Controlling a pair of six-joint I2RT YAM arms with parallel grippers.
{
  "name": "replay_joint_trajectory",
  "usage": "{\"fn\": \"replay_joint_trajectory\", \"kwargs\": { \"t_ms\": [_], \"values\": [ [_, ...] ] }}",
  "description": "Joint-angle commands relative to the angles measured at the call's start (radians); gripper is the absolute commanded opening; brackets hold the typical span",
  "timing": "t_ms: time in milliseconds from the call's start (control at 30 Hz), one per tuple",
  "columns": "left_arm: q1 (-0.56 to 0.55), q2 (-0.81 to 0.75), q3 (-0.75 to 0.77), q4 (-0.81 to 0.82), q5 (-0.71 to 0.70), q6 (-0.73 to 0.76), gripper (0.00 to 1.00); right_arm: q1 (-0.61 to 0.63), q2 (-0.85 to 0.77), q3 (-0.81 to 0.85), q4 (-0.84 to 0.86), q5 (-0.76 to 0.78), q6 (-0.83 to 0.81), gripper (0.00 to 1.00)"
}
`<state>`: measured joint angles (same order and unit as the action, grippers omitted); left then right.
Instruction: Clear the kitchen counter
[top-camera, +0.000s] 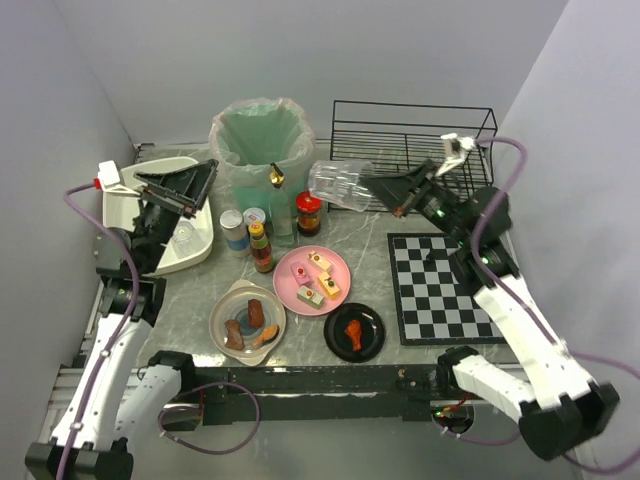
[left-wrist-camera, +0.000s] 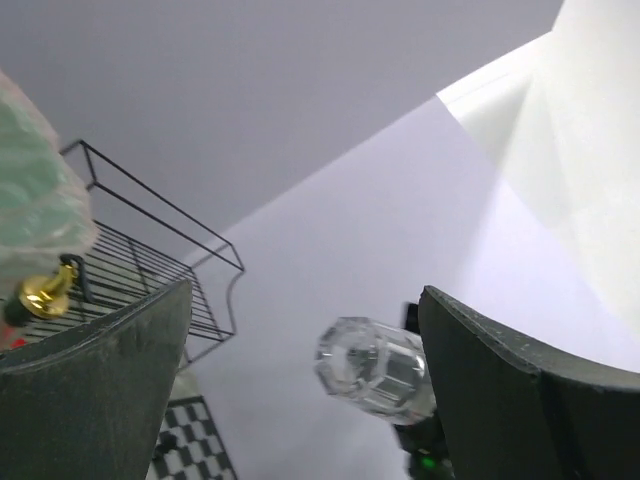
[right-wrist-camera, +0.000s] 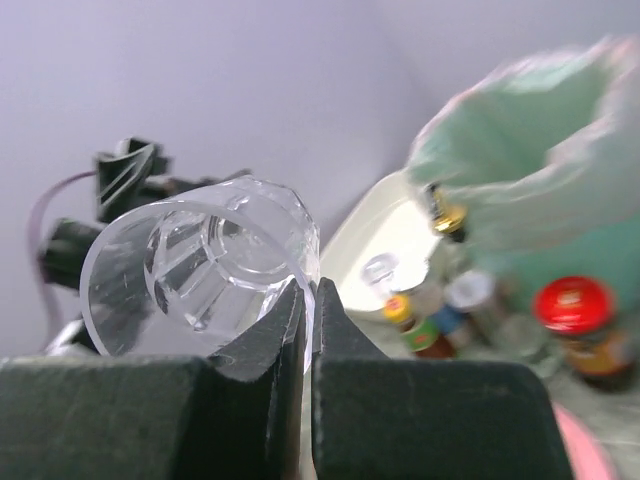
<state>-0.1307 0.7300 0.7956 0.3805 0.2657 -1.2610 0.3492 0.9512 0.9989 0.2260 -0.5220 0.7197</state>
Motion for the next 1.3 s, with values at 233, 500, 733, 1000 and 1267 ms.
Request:
{"fn": "replay_joint_trajectory", "kwargs": {
  "t_ms": [233, 500, 733, 1000, 1267],
  "values": [
    [-0.288, 0.098, -0.044, 0.376, -0.046, -0.153, 0.99, 0.027, 0.167, 0.000, 0.385, -0.194, 0.270, 0.00],
    [-0.366, 0.177, -0.050, 0.419, -0.091, -0.127, 0.99, 0.034, 0.123, -0.002, 0.332, -0.184, 0.233, 0.00],
    [-0.446, 0.261, -0.016, 0.452, -0.112, -0.110, 0.99, 0.040, 0.124, 0.000, 0.343, -0.199, 0.245, 0.00],
    [-0.497, 0.327, -0.007, 0.497, -0.118, -0.113, 1.00, 0.042, 0.109, -0.009, 0.335, -0.202, 0.241, 0.00],
    [-0.511, 0.397, 0.004, 0.592, -0.076, -0.172, 0.99, 0.040, 0.113, -0.013, 0.345, -0.210, 0.251, 0.00]
  ]
}}
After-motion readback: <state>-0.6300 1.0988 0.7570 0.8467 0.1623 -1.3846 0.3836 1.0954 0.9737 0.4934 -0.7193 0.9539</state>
